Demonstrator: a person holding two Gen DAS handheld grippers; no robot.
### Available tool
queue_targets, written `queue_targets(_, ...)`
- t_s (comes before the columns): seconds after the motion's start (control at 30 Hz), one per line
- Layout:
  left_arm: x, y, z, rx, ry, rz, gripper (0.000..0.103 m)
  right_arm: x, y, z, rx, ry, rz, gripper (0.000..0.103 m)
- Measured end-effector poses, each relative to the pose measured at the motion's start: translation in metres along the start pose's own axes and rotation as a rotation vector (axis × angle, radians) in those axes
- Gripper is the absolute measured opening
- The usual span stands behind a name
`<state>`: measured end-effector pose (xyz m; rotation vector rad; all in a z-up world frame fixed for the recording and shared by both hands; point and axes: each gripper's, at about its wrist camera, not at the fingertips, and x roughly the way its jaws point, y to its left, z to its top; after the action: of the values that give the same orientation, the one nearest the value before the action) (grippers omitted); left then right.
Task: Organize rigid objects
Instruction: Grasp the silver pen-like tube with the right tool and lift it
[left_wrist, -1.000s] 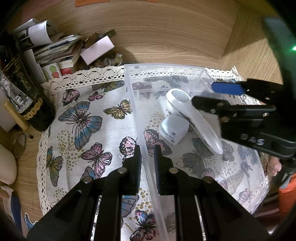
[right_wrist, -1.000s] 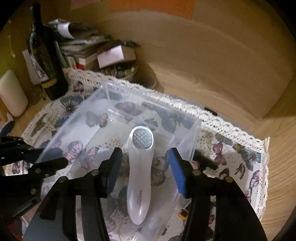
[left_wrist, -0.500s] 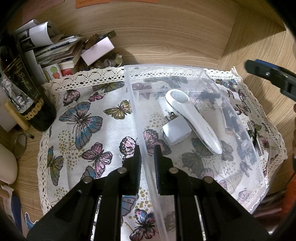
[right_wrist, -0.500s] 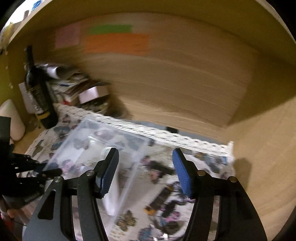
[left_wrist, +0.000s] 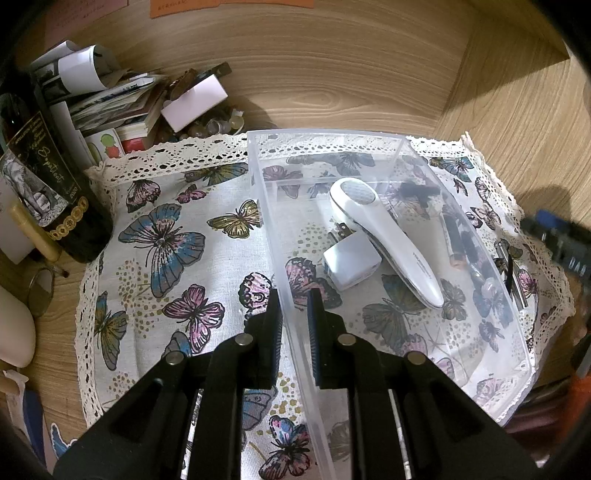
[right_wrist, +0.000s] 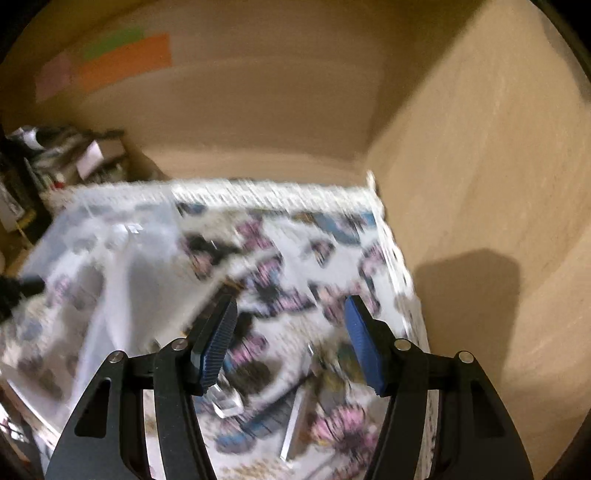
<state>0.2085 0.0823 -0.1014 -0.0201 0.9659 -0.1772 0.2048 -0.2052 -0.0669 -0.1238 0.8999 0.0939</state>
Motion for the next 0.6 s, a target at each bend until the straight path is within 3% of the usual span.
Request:
queue_targets(0.23, 0.002, 0.001, 0.001, -0.005, 0.001, 0.000, 0.013, 0.029, -0.015, -0.044, 0.067, 0.119, 0.010, 0.057)
queue_targets(0.37, 0.002, 0.001, 0.002, -0.004, 0.000, 0.002, 0.013, 0.033, -0.021, -0.049, 0.106, 0.114, 0.038, 0.057)
queue_targets(0.4, 0.002, 0.001, 0.001, -0.005, 0.000, 0.000, 0.013, 0.033, -0.022, -0.049, 0.115, 0.109, 0.046, 0.053)
queue_targets(0.43, 0.002, 0.001, 0.001, -0.006, 0.000, -0.001, 0.013, 0.033, -0.023, -0.051, 0.115, 0.111, 0.047, 0.042)
queue_targets(0.5, 0.002, 0.001, 0.002, -0.005, 0.001, -0.001, 0.013, 0.041, -0.020, -0.055, 0.099, 0.146, 0.036, 0.030)
queue_targets(0.6, 0.002, 0.001, 0.001, -0.003, 0.001, 0.001, 0.013, 0.041, -0.016, -0.060, 0.077, 0.133, 0.012, 0.027)
